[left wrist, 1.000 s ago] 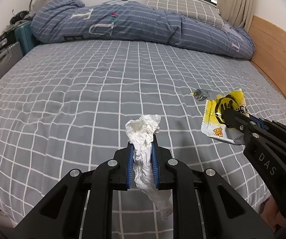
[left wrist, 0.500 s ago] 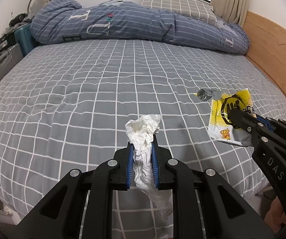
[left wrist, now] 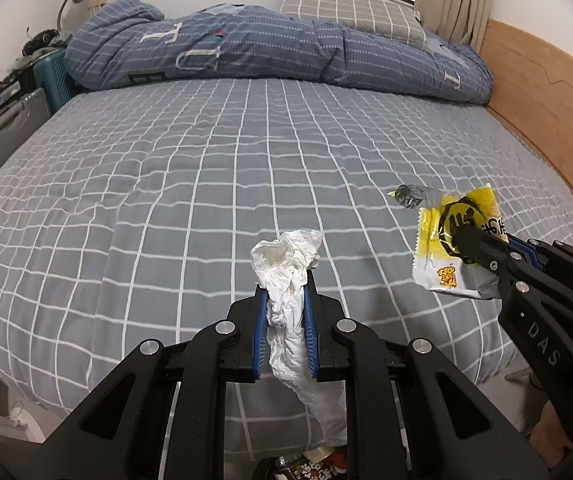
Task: Collect trash
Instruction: 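Carry the tissue and yellow wrappers off the bed over the floor bin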
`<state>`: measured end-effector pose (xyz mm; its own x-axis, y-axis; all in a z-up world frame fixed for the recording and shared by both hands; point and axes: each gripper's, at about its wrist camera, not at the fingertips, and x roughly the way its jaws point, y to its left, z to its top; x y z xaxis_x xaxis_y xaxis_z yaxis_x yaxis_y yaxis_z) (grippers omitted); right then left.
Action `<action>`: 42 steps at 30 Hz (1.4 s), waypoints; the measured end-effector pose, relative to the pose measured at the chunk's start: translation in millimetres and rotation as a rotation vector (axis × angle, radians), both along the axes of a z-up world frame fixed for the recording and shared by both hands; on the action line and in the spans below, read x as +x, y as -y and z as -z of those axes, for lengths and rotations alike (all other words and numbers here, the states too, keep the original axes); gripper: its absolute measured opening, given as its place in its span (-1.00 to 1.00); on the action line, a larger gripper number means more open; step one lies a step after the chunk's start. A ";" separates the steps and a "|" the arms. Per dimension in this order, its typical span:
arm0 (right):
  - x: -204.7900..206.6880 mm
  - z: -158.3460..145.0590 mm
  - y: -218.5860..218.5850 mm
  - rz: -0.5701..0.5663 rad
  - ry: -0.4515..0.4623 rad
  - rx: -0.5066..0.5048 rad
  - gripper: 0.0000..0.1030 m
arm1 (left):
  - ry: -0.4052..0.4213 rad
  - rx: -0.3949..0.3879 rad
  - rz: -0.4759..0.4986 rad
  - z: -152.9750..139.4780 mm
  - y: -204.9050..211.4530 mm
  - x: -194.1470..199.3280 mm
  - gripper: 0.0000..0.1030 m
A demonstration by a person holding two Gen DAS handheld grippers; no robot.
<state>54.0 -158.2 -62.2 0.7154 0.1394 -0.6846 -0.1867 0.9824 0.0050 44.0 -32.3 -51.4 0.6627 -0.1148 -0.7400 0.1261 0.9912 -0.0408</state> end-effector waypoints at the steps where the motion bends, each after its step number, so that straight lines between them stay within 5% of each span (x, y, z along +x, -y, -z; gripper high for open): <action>1: -2.8 1.0 -1.8 -0.004 0.000 -0.005 -0.85 | -0.001 0.002 0.000 0.8 0.4 -1.3 -0.71; 42: -119.5 18.5 2.8 -0.041 -0.051 0.023 -0.85 | -0.079 0.020 -0.009 24.4 -16.5 -122.3 -0.71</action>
<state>-65.5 -161.0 -80.7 0.6734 0.1840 -0.7160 -0.2255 0.9735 0.0381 -78.4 -15.7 -75.8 0.6028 -0.0932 -0.7924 0.1141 0.9930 -0.0301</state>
